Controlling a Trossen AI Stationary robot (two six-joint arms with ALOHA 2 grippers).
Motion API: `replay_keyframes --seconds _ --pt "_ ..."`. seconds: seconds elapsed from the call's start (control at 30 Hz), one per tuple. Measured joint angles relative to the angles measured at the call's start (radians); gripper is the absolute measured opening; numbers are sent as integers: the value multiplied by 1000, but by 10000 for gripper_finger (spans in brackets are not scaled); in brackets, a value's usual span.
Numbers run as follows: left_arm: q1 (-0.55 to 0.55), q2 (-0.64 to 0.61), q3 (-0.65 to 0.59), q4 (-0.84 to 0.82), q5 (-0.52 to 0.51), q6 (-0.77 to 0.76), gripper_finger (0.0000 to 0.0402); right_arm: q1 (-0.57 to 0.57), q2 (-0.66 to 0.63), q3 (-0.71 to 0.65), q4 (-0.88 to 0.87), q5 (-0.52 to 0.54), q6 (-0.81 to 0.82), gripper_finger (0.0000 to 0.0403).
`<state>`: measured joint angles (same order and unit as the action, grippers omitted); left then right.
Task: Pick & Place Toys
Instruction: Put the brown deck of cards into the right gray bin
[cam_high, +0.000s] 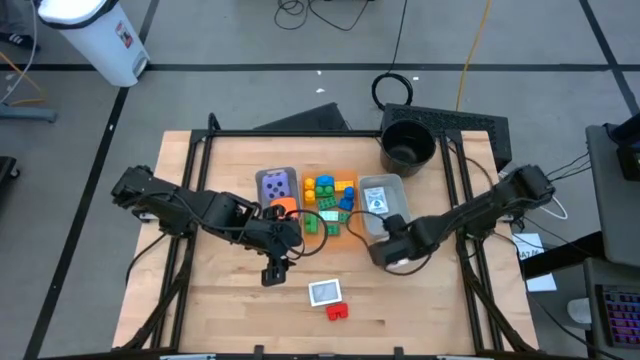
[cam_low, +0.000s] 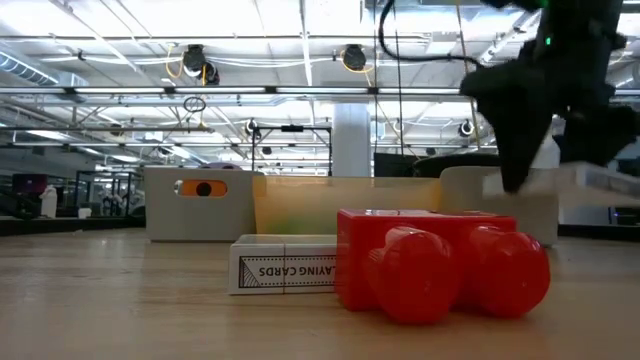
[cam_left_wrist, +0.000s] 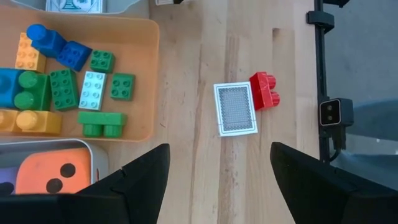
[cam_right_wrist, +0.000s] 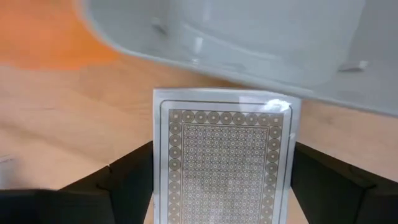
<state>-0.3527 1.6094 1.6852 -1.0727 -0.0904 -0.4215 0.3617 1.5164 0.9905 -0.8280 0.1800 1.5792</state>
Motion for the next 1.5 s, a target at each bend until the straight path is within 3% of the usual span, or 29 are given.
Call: replay_keyframes --seconds 0.27,0.43,0.53,0.7,1.0,1.23,1.5 --pt "0 0 0 23 -7 15 285 0 -218 0 128 12 12 303" --pt "0 0 0 39 -8 25 285 -8 -336 1 267 159 -1 312" --pt "0 0 0 40 -8 25 285 -49 -391 2 278 221 -47 306" --pt "3 0 0 59 -15 27 285 -181 -441 2 281 200 -187 303" --pt "66 0 0 147 -14 15 285 -495 -374 2 234 -47 -495 303" --pt "147 0 0 147 -7 -29 285 -565 -272 2 164 -53 -602 309" --pt "236 0 0 147 94 -83 285 -572 -169 2 177 -25 -607 307"
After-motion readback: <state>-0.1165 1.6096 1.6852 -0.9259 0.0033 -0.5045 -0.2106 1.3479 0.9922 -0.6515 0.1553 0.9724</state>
